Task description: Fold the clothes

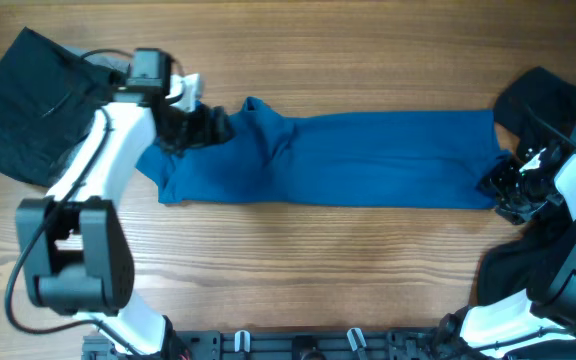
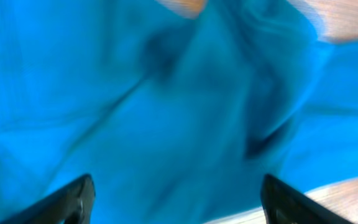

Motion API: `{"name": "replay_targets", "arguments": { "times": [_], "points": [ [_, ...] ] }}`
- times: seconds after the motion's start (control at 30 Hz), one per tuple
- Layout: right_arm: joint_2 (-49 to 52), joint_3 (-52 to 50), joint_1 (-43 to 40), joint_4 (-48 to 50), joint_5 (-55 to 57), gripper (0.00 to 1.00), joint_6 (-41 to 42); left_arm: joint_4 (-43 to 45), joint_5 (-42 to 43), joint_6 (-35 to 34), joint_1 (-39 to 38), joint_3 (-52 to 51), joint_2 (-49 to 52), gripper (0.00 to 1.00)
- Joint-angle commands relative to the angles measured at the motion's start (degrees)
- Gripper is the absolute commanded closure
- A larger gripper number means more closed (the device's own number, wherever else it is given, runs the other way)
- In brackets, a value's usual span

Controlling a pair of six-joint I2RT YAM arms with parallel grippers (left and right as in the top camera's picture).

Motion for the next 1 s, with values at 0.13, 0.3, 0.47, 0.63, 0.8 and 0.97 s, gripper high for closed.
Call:
{"name": "replay_targets", "arguments": {
  "times": [0.13,0.3,0.47,0.63,0.8,0.97],
  "points": [
    [1.01,1.07,0.07,-0.07,0.98,0.37,-0.15,-6.88,-6.99,11.5,3.8,-3.91,0.57,0.4],
    [1.01,1.07,0.07,-0.15,0.98,0.37,-0.15,-2.12,-12.7,11.45,3.8,-6.56,0.68,0.38],
    [1.01,1.07,0.07,-0.31,0.98,0.37,-0.15,0.02,-13.66,12.55,3.8,-9.31,2.54,0.48],
    [1.01,1.07,0.07,-0.28,0.96,0.37,-0.15,0.92,-19.15,12.55,3.82,-10.29,4.46,0.9],
    [1.01,1.07,0.07,-0.22,0.98,0.37,-0.15,2.43,-25.77,12.33,4.13,-5.81,4.46,0.96],
    [1.01,1.07,0.07,-0.26,0.98,0.37,-0.17,3.15,-25.94,12.02,4.07,-5.05,4.39,0.18]
  ]
}}
